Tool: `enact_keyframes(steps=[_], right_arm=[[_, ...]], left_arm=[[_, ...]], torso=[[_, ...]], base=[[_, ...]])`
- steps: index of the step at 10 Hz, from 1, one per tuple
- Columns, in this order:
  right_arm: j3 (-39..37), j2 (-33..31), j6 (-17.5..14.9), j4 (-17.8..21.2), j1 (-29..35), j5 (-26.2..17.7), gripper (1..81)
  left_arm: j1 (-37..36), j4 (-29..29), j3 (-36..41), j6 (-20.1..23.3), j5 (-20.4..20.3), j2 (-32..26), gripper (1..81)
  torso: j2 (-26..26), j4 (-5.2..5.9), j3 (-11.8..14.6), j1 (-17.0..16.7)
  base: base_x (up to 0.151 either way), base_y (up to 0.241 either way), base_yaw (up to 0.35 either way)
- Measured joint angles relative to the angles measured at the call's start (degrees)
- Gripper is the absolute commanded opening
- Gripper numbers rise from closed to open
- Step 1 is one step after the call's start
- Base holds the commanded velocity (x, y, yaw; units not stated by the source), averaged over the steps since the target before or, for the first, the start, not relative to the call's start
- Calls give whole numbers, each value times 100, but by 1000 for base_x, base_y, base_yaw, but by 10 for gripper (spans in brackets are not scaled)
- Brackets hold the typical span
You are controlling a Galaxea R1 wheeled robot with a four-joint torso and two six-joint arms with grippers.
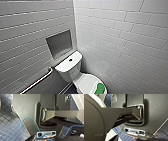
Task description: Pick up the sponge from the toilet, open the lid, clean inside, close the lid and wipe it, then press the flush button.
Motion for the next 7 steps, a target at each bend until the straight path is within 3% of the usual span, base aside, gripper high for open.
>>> enact_keyframes(steps=[3,5,7], right_arm=[[1137,-1031,106,99,112,20,811],[1393,-1496,168,249,176,35,811],[2163,-2033,221,623,597,160,811]], left_arm=[[87,34,549,5,-39,-389,811],[100,37,516,5,-55,-400,811],[59,34,393,22,-105,-391,811]], torso=[[-256,0,-175,153],[-647,0,-540,398],[-1015,0,-872,638]], base=[[0,0,0],[0,0,0],[0,0,0]])
